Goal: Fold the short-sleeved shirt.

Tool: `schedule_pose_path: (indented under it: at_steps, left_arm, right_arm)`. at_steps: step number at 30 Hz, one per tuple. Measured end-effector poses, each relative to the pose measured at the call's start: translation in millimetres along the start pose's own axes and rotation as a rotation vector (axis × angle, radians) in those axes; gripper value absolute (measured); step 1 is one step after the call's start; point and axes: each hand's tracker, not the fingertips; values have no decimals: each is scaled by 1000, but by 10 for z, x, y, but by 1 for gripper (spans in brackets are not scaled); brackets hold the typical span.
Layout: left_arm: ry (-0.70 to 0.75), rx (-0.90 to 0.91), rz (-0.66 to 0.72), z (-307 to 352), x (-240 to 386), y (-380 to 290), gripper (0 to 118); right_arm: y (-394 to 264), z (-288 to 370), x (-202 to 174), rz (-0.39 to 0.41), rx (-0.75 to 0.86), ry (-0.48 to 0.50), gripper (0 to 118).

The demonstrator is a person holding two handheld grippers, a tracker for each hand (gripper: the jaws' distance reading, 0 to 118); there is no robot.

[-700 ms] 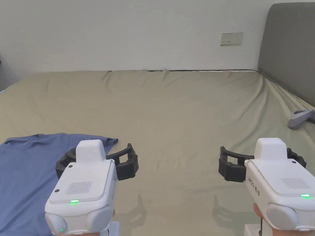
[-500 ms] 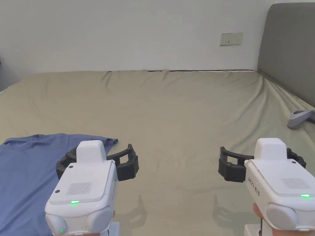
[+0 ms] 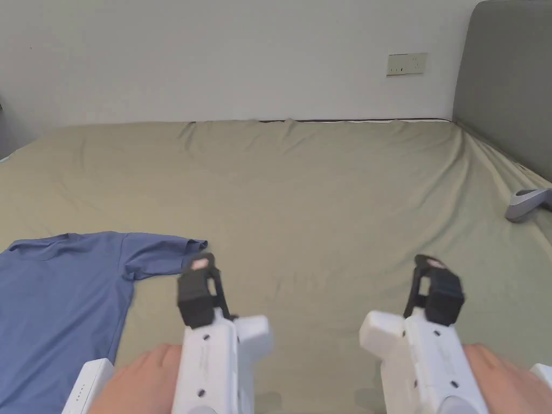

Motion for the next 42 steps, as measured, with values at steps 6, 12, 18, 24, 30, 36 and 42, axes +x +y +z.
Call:
schedule_pose_path:
  at_steps: [6, 12, 18, 24, 30, 36, 42]
  left_arm:
    - [-182, -70, -8, -11, 125, -23, 117]
    - [-117, -23, 1309, -93, -1057, -445, 117]
    - [-156, -90, 1821, -69, -1271, -787, 118]
    - [-143, -138, 1735, -99, -1201, -784, 118]
    - [-131, -88, 1610, -81, -1201, -642, 118]
    - [-151, -106, 1628, -149, -1180, -654, 118]
    - [-96, -55, 1579, -147, -1147, -664, 118]
  right_arm:
    - [64, 45, -265, 176, 64, 170, 118]
    - [-380, -42, 845, -963, 11, -30, 118]
    - [-1101, -64, 907, -1702, -84, 127, 118]
    - [-1041, -53, 911, -1573, -62, 44, 118]
    - [-914, -8, 968, -1476, 4, -29, 118]
    - [-905, 30, 987, -1588, 56, 55, 118]
    - [-878, 21, 1000, -1527, 75, 18, 118]
